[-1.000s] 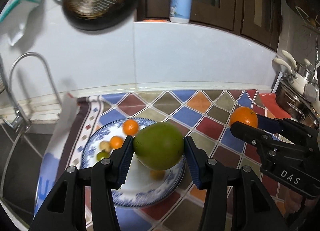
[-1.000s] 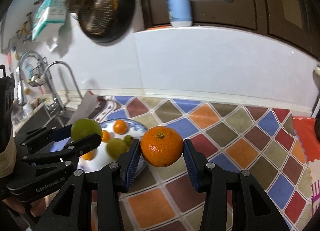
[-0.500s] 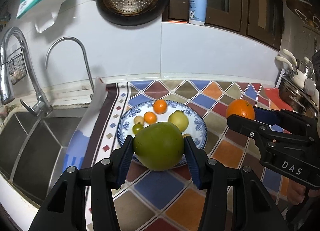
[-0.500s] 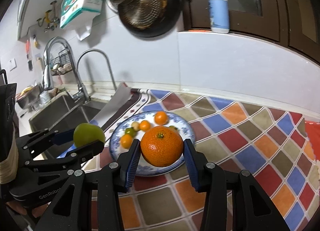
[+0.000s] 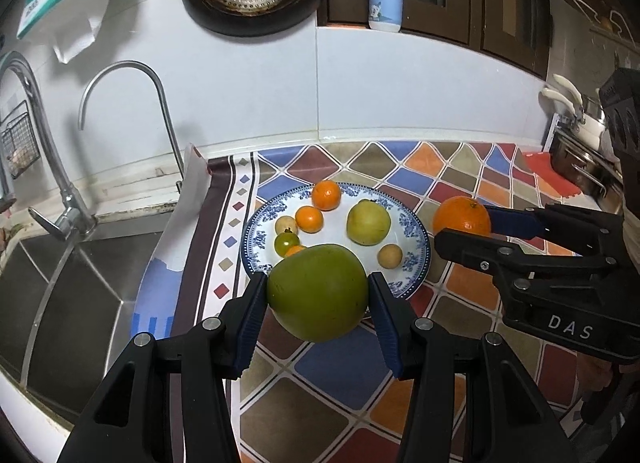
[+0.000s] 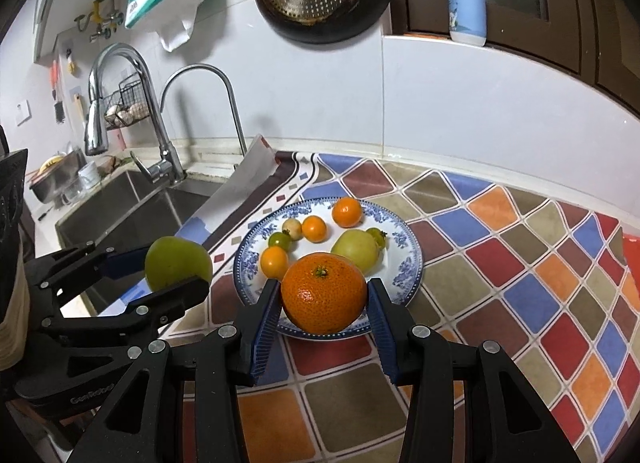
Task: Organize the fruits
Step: 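Carry the green fruit with the left tool while the right tool carries the mandarin to the plate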
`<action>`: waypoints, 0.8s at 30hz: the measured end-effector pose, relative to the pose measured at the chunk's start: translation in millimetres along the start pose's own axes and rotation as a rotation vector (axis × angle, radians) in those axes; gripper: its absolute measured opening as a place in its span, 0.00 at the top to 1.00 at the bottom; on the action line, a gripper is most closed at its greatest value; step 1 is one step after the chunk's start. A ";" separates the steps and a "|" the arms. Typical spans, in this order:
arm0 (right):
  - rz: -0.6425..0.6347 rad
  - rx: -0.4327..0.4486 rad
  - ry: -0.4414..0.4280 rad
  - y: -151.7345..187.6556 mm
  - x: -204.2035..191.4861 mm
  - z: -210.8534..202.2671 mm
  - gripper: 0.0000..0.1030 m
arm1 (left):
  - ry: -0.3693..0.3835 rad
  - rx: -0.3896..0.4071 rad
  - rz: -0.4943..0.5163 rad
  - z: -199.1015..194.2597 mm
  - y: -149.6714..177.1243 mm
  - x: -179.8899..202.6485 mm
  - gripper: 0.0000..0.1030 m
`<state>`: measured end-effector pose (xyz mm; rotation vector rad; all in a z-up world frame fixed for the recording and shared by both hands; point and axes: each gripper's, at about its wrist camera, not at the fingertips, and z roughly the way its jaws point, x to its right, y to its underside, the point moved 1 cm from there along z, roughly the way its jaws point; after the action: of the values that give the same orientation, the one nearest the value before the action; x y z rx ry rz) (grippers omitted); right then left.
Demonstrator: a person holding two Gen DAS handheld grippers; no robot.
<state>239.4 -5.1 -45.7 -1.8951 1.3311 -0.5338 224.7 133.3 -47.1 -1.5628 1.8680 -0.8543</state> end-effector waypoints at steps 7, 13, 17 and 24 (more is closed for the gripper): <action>-0.029 -0.037 -0.006 -5.3 5.6 22.7 0.57 | 0.029 -0.019 0.004 23.0 -3.0 0.6 0.52; -0.040 -0.067 -0.015 -9.2 15.8 42.2 0.57 | 0.051 -0.047 0.009 48.6 -6.0 3.6 0.52; -0.046 -0.088 -0.015 -10.2 24.0 57.6 0.57 | 0.053 -0.080 0.017 67.8 -7.0 6.7 0.52; -0.047 -0.127 0.013 -9.4 48.4 81.2 0.57 | 0.068 -0.110 0.031 93.9 -9.2 18.1 0.52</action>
<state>319.7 -20.9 -93.9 -2.0330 1.3602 -0.4967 298.3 103.1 -100.9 -1.5844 2.0126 -0.8122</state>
